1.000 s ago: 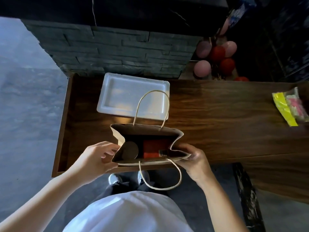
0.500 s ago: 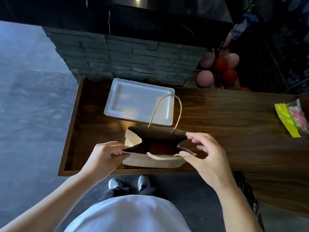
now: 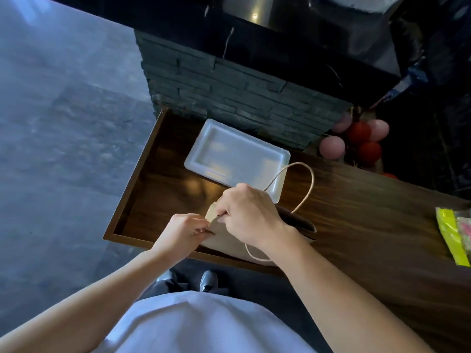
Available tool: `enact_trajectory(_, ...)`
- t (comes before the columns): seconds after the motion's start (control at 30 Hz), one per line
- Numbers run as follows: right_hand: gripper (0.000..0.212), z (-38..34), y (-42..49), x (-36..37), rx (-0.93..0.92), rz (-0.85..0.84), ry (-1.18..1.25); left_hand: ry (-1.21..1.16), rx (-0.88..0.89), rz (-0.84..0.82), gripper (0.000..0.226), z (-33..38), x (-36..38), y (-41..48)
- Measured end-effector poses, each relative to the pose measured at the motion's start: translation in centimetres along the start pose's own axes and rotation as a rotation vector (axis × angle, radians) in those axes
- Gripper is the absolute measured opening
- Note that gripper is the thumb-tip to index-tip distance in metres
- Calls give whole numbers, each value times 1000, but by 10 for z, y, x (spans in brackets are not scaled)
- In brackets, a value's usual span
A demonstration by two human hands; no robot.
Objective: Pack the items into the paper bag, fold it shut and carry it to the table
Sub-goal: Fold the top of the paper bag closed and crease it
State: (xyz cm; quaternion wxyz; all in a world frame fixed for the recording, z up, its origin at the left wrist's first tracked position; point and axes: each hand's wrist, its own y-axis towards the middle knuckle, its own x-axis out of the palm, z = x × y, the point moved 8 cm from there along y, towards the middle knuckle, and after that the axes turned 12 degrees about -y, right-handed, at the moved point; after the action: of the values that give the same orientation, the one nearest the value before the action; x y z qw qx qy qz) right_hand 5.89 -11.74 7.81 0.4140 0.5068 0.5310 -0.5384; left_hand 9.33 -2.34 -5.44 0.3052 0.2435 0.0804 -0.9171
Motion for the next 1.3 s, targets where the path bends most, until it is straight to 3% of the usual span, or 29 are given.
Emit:
enact_trajectory(0.17, 16, -13, -1, 7, -58, -6, 5, 136, -83, -72, 14, -38, 21, 2)
enact_trajectory(0.4, 16, -1, -2, 1, 9, 40, 71, 265, -77, -232, 16, -50, 40, 13)
enact_trajectory(0.57, 13, 5, -7, 2, 29, 51, 140, 398, -238, -240, 17, -86, 42, 0)
enact_trajectory(0.77, 12, 13, -15, 8, 38, -87, 322, 373, -473, -328, 13, -102, 44, -2)
enact_trajectory(0.87, 15, 35, -12, -12, 137, 94, 366, 272, -438, -139, 26, -96, 15, 25)
enact_trajectory(0.97, 43, 39, 1, -9, 246, 103, 148, 103, -358, -91, 61, -81, 7, 51)
enact_trajectory(1.07, 57, 38, 14, 2, 368, 38, -17, 68, -330, -193, 43, -73, 22, 63)
enact_trajectory(1.17, 42, 38, 22, -9, 424, 151, -68, 76, -332, -192, 23, -71, 27, 67)
enact_trajectory(1.3, 22, 37, 34, -9, 385, 25, -100, 143, -421, -249, 7, -78, 36, 69)
